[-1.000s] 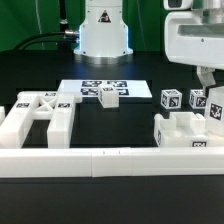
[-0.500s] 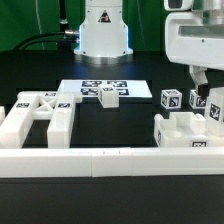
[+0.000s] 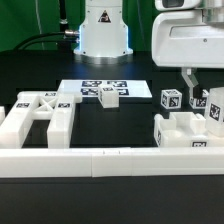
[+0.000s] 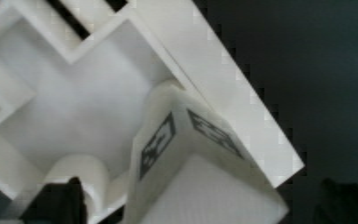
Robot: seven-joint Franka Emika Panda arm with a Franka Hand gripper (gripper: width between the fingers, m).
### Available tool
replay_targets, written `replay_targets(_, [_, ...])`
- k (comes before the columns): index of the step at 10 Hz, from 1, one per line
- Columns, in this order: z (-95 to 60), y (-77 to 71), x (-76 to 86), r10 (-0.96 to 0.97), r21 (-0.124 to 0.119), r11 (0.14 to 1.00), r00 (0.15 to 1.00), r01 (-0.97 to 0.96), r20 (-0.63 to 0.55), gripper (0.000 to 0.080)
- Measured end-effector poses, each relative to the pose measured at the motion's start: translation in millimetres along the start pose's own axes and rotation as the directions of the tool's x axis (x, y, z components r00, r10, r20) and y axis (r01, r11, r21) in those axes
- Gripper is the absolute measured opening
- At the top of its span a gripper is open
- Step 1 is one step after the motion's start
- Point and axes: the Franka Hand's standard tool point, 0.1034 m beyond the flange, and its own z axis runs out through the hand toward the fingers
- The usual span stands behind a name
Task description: Assemble chair
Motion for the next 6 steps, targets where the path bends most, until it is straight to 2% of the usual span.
replay_targets(2, [-0.5, 0.2, 0.9, -0.166, -0.002, 0.986, 0.986, 0.166, -0.001, 0.0649])
replay_targets(6, [-1.0, -2.1, -0.9, -0.495, -0.027, 0.869, 0.869, 0.495, 0.002, 0.0649])
